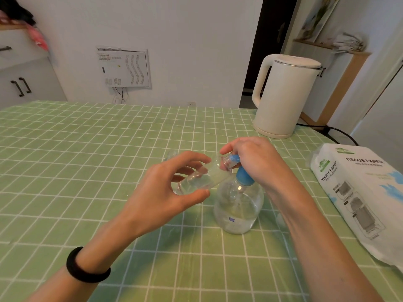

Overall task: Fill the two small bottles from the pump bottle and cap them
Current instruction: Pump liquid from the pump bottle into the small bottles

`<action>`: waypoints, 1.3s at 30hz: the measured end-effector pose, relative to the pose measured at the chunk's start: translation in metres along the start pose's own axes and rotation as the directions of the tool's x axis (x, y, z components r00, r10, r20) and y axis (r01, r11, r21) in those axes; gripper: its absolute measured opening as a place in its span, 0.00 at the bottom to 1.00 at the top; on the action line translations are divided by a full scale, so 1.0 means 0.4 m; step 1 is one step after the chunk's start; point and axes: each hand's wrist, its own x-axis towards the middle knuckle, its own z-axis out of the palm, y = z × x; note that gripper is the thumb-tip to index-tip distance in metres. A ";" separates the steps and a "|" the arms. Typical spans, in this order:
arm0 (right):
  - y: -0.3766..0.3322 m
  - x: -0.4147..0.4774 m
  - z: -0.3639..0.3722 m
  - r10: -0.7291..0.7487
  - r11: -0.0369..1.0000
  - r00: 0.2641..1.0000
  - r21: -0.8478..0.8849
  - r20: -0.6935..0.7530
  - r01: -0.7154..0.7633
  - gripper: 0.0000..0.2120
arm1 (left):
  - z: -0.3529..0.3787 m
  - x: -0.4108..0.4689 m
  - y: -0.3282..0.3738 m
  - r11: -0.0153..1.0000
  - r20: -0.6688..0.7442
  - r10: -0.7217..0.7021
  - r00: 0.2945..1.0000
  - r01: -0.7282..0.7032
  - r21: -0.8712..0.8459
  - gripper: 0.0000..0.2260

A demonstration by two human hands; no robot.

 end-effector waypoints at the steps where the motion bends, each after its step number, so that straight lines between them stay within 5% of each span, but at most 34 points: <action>1: 0.000 0.001 0.001 0.004 1.000 1.000 -0.007 -0.001 -0.004 0.17 | 0.000 0.000 0.000 1.000 -0.001 0.000 1.000 0.000 -0.006 0.22; 39: 0.013 0.006 0.008 0.017 1.000 1.000 -0.001 0.019 -0.017 0.16 | 0.003 0.002 -0.007 1.000 0.020 0.015 1.000 -0.015 -0.014 0.23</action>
